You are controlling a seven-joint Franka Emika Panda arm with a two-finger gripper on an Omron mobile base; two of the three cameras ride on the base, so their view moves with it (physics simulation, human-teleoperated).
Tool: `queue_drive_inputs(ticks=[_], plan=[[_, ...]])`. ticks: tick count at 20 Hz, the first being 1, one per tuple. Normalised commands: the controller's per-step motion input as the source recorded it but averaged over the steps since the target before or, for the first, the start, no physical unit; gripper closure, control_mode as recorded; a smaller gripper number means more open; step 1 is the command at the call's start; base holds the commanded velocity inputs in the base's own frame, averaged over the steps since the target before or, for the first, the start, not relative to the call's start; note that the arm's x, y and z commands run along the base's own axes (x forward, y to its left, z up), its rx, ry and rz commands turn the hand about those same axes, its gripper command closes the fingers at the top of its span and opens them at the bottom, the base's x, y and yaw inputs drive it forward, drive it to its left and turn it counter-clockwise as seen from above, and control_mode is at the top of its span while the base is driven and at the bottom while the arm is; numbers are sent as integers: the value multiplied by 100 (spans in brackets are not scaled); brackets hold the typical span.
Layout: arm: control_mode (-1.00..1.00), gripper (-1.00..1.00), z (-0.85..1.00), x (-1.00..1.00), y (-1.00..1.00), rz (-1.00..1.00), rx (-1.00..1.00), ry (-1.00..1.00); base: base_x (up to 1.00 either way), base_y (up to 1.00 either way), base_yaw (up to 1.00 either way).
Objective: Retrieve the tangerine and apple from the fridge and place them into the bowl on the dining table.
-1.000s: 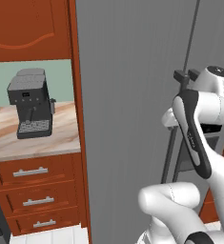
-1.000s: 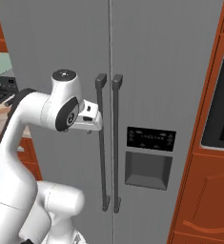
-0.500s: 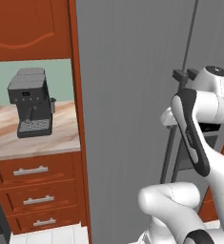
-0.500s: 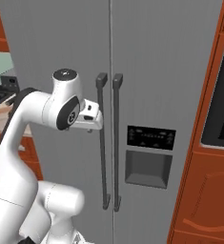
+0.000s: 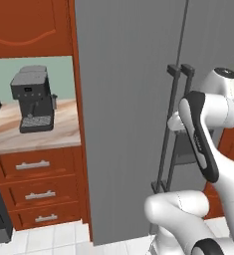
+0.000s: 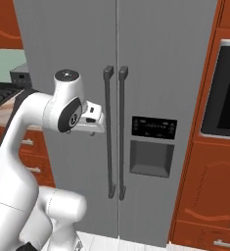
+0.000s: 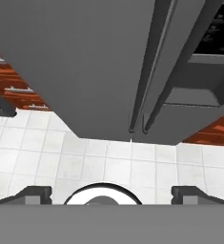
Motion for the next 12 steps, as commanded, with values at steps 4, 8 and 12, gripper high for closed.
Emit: queue_drive_inputs(ticks=[4, 8, 12], plan=[[100, -100, 0, 0, 0, 0, 0, 0, -53, -48, 0], [100, -100, 0, 0, 0, 0, 0, 0, -43, -51, 0], [100, -100, 0, 0, 0, 0, 0, 0, -42, -16, 1]])
